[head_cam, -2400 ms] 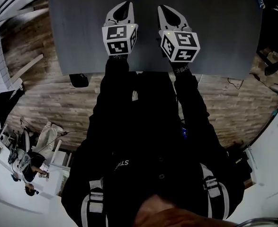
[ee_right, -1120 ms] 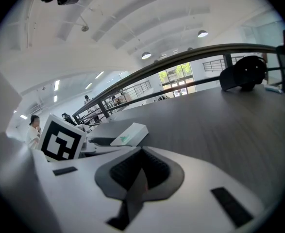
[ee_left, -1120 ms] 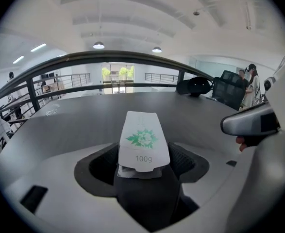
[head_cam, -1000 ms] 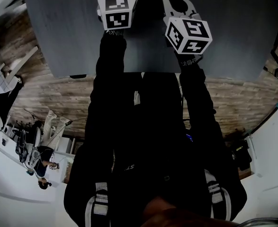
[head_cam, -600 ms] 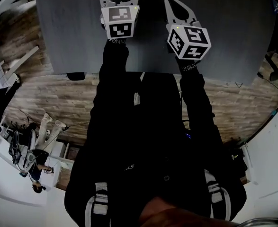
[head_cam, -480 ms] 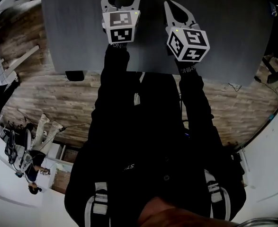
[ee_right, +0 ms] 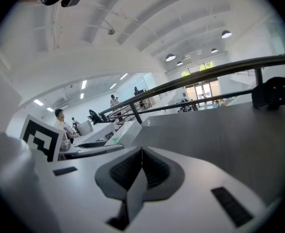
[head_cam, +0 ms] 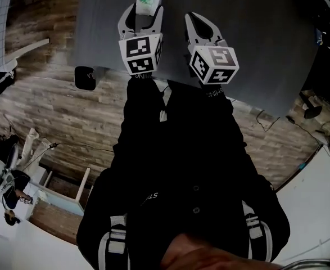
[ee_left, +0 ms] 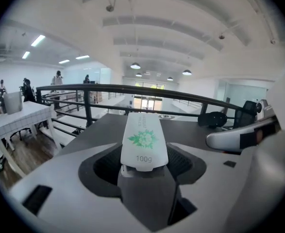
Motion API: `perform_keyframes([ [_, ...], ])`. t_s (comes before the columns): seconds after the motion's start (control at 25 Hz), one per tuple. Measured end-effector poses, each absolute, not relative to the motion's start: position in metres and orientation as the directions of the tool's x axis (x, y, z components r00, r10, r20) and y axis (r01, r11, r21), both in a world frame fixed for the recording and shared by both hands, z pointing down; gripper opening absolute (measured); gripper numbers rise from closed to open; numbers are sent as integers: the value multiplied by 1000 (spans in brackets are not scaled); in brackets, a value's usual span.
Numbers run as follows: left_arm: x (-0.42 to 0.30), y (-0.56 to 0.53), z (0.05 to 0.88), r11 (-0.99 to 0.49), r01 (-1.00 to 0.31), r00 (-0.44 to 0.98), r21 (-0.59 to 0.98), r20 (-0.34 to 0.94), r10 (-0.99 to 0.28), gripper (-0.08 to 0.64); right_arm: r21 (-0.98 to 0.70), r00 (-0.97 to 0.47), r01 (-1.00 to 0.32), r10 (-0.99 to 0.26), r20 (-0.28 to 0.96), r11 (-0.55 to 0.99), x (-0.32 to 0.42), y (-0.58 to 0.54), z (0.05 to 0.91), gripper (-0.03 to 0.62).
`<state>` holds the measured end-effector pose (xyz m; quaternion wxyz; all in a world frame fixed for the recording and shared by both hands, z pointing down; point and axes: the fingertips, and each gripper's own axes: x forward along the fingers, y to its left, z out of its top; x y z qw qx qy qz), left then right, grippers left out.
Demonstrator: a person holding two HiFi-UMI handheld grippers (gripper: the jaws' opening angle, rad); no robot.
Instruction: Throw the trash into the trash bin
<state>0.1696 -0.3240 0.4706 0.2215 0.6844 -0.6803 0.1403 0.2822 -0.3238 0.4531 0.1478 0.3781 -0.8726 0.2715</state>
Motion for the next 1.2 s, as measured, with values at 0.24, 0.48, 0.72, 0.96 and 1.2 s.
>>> perform_keyframes([
  [0.24,88,-255,453,198,-972,-117,128,468,-876,278,-371,-766,-627,-455,454,685,195,-272,441,15],
  [0.48,-3,-174,455,363,-922,-263,132,474,-840,276,-371,-832,-501,-316,457,782,98,-212,441,15],
  [0.72,-94,-61,480,556,-819,-426,141,499,-755,275,-368,-875,-332,-137,465,868,-5,-124,457,16],
  [0.96,-173,44,498,694,-705,-536,144,533,-655,275,-375,-872,-183,26,489,909,-99,-36,471,15],
  [1.2,-230,145,538,797,-583,-592,155,591,-548,273,-385,-835,-42,179,520,922,-176,53,499,15],
])
